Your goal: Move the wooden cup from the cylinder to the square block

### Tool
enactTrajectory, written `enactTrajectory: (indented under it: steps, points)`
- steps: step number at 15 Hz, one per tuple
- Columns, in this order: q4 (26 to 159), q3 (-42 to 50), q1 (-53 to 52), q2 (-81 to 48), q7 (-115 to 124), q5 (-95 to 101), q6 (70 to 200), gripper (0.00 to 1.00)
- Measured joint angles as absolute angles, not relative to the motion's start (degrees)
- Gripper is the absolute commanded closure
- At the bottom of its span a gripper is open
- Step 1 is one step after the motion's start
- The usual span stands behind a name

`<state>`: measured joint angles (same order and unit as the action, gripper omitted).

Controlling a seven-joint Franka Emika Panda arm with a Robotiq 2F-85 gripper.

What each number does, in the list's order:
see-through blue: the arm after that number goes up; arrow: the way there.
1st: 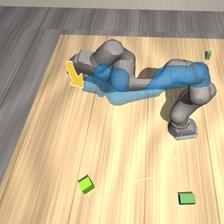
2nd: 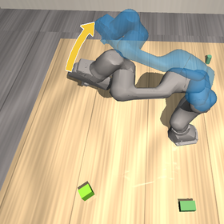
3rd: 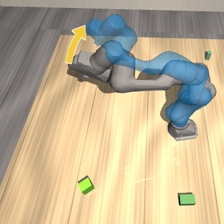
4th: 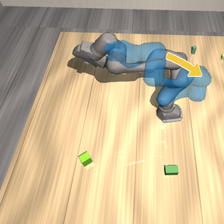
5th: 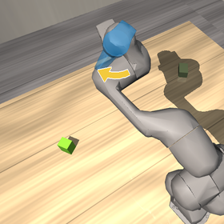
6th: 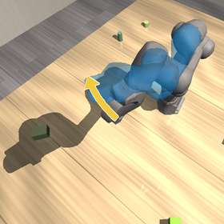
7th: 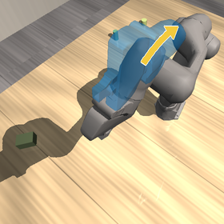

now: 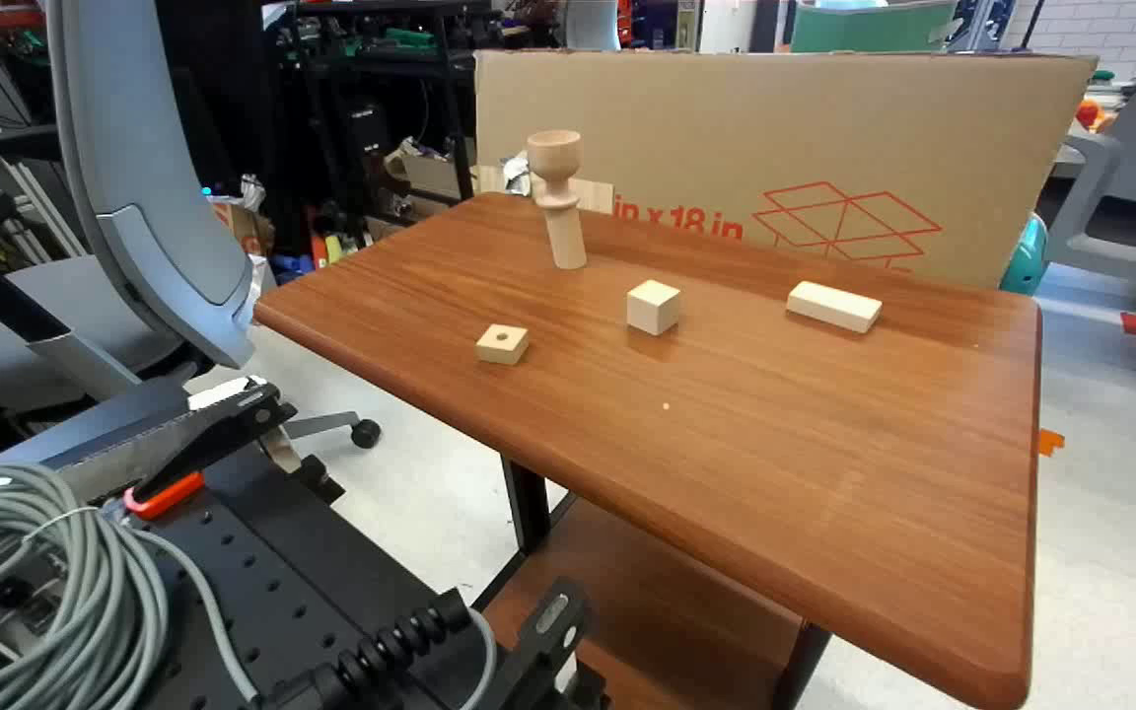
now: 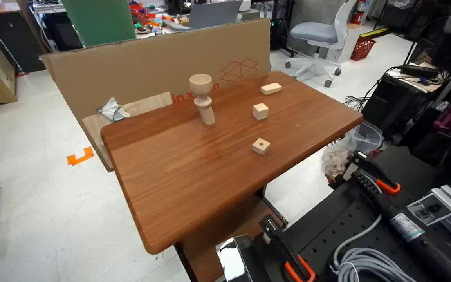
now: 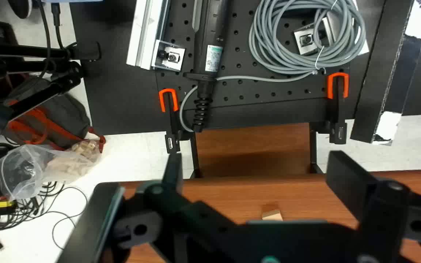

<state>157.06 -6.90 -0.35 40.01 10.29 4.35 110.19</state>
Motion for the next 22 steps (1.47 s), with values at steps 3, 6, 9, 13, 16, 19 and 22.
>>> enactTrajectory:
  steps: [3,6,9,13,16,19,22]
  points:
    - [157.08,-6.90,-0.35,40.01,10.30,4.35,110.19,0.00]
    - [157.08,-6.90,-0.35,40.01,10.30,4.35,110.19,0.00]
    - [157.08,-6.90,-0.35,40.01,10.29,4.35,110.19,0.00]
    - [157.04,-6.89,-0.35,39.83,10.33,4.32,110.16,0.00]
    - [155.36,-6.88,-0.35,38.26,11.61,4.21,111.95,0.00]
    - [152.09,-6.81,-0.39,34.32,11.71,2.49,118.27,0.00]
    - [147.48,-6.81,-0.42,27.44,11.85,1.51,126.28,0.00]
